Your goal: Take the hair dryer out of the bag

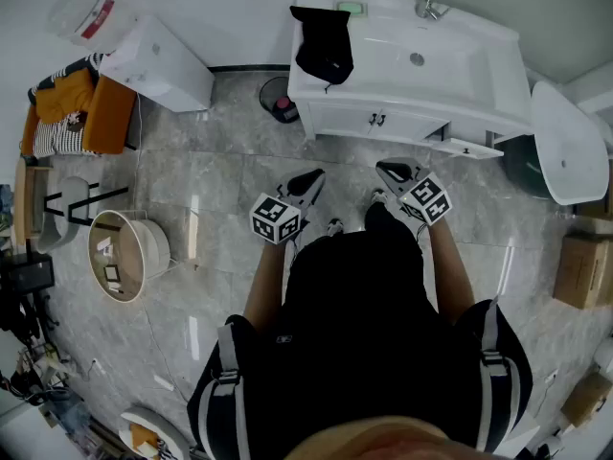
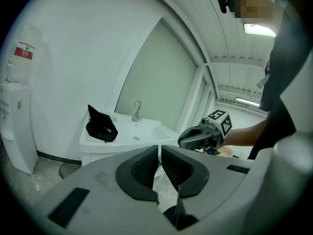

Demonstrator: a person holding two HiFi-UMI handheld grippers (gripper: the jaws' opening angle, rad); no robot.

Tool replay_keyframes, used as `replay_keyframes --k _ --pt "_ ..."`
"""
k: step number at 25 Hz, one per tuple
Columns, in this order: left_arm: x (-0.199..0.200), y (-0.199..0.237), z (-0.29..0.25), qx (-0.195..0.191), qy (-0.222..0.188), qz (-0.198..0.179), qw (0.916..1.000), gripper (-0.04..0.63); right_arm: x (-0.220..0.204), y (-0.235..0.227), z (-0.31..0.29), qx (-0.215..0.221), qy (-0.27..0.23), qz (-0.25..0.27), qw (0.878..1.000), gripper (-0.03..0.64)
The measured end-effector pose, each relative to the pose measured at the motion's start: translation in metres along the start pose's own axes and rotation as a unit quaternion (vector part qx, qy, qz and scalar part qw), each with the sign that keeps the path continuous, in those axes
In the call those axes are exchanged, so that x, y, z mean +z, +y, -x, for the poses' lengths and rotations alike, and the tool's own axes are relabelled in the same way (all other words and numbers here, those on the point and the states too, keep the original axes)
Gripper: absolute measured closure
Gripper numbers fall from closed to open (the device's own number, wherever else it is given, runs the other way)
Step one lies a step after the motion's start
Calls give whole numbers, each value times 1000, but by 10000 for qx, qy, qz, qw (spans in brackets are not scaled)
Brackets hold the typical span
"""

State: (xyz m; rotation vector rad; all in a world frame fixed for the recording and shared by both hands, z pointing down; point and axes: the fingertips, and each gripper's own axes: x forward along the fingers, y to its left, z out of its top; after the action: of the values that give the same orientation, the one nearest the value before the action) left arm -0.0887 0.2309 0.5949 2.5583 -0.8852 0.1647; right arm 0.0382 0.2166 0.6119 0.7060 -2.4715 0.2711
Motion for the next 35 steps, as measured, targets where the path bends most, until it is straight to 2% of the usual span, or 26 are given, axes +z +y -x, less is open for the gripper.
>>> replay_keyframes --k 21,26,35 --pt "-5 0 3 -2 45 30 10000 568 -2 3 -10 -33 61 -1 10000 551" --pt "-3 6 1 169 43 49 9998 568 -8 -8 -17 63 111 -2 9999 551" --pt "15 21 -20 533 8 150 9985 568 8 -42 -35 422 65 285 9987 551"
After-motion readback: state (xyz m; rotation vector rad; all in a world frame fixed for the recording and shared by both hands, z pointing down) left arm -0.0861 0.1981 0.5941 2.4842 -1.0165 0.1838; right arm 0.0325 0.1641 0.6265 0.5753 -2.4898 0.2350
